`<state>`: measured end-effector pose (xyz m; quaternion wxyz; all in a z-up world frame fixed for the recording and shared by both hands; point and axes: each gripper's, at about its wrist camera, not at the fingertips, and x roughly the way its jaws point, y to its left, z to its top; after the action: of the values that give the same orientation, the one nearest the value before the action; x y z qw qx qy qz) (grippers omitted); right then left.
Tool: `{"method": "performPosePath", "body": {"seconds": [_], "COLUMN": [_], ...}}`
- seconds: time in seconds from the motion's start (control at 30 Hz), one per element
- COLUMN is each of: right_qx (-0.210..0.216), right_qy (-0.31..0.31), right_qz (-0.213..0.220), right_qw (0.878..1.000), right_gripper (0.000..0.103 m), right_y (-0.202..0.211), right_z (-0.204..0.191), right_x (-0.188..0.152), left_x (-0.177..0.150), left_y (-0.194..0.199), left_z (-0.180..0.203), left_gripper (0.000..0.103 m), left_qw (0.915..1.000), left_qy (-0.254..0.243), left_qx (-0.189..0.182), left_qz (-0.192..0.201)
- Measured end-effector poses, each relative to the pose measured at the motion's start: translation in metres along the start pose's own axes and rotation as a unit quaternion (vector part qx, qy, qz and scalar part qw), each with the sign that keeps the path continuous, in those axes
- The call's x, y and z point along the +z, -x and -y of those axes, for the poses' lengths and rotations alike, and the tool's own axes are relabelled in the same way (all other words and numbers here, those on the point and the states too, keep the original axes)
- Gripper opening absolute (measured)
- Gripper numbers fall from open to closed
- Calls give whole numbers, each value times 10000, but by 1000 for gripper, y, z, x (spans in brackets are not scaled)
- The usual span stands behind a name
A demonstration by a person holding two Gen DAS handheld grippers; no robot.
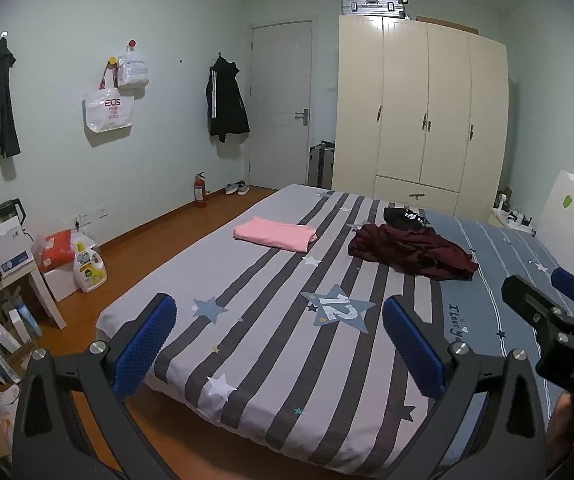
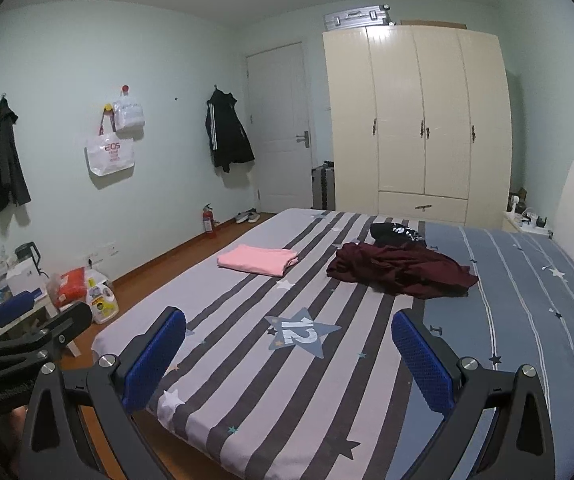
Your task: Fold clothes
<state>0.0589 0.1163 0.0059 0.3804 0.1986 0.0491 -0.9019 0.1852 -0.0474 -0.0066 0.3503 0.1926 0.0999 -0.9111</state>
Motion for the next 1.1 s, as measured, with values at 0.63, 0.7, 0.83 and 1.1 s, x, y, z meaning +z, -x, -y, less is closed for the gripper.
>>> {"method": "performPosePath", "body": {"seconds": [0.63, 0.7, 0.83, 1.1], "right_qx": [126, 127, 120, 138], "right_qy": [72, 80, 99, 112], "right_qz": [-30, -35, -30, 43], "right_qw": [9999, 9999, 9999, 9998], "right_gripper": [102, 102, 102, 102], "right_y": [-8, -9, -9, -6], "right_z": [-13, -14, -15, -16], "right_x": [-1, -2, -1, 3], "left_x": [0, 0, 0, 0], "left_y": [9, 8, 8, 10], "left_z": [-9, -9, -9, -7], "left_gripper": [102, 102, 102, 102], "left_qw": [9999, 9999, 9999, 9997], "left_qy": [-45, -13, -18, -6], "left_qx": [71, 62, 87, 54], "left_qz": [144, 126, 143, 221]}}
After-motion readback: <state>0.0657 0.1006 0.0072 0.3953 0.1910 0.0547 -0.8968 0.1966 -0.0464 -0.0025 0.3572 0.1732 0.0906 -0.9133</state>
